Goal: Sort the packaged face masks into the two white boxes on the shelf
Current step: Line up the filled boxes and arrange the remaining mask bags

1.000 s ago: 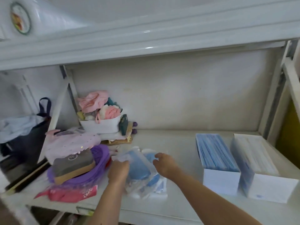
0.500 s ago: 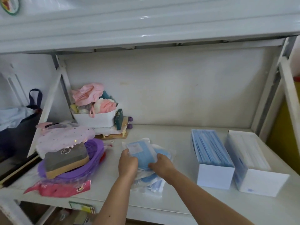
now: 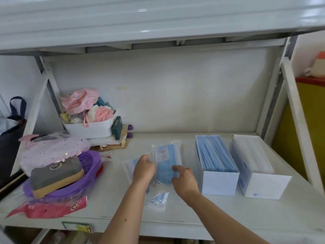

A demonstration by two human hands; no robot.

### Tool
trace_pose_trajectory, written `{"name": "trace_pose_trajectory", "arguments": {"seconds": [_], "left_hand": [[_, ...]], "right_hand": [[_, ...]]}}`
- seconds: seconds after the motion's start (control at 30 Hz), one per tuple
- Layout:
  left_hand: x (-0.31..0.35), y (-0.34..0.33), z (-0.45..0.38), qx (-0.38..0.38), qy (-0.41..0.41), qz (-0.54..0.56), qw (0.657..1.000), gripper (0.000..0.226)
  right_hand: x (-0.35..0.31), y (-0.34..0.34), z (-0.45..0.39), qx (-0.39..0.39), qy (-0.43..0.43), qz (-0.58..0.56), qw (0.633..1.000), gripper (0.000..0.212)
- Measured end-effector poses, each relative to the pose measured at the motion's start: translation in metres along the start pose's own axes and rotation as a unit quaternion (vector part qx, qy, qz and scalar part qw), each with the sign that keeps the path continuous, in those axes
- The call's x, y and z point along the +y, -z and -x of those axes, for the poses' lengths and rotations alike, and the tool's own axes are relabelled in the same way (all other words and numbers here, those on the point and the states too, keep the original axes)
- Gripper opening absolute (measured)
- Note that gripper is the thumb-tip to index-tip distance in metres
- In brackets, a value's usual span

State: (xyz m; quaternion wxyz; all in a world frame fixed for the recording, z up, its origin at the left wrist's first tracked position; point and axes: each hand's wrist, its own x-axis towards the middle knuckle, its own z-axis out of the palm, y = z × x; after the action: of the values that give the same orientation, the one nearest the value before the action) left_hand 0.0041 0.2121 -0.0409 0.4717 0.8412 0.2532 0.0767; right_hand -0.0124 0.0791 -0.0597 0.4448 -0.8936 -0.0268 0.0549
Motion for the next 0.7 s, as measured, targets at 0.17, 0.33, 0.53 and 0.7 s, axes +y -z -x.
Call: {"name": "trace_pose_trajectory", "arguments": {"seconds": [0.17, 0.33, 0.53, 0.7], "left_hand": [[-0.029, 0.017, -0.010, 0.030, 0.113, -0.072, 0.991, 0.039], [-0.034, 0.028, -0.010, 0.072, 0.120, 0.094, 0.986, 0.036], [-0.005, 0.013, -0.006, 0.005, 0.087, 0.255, 0.963, 0.063], [-0.001, -0.015, -0.001, -0.007, 0.027, 0.090, 0.996, 0.021]], "right_hand": [[0.013, 0.000, -0.002, -0.001, -0.045, -0.047, 0.998, 0.038], [0.015, 0.004, 0.004, 0.028, -0.029, -0.137, 0.990, 0.043], [0.019, 0.012, 0.014, 0.050, -0.017, -0.211, 0.976, 0.043], [0.030, -0.004, 0.017, 0.062, -0.090, -0.171, 0.979, 0.047]]}}
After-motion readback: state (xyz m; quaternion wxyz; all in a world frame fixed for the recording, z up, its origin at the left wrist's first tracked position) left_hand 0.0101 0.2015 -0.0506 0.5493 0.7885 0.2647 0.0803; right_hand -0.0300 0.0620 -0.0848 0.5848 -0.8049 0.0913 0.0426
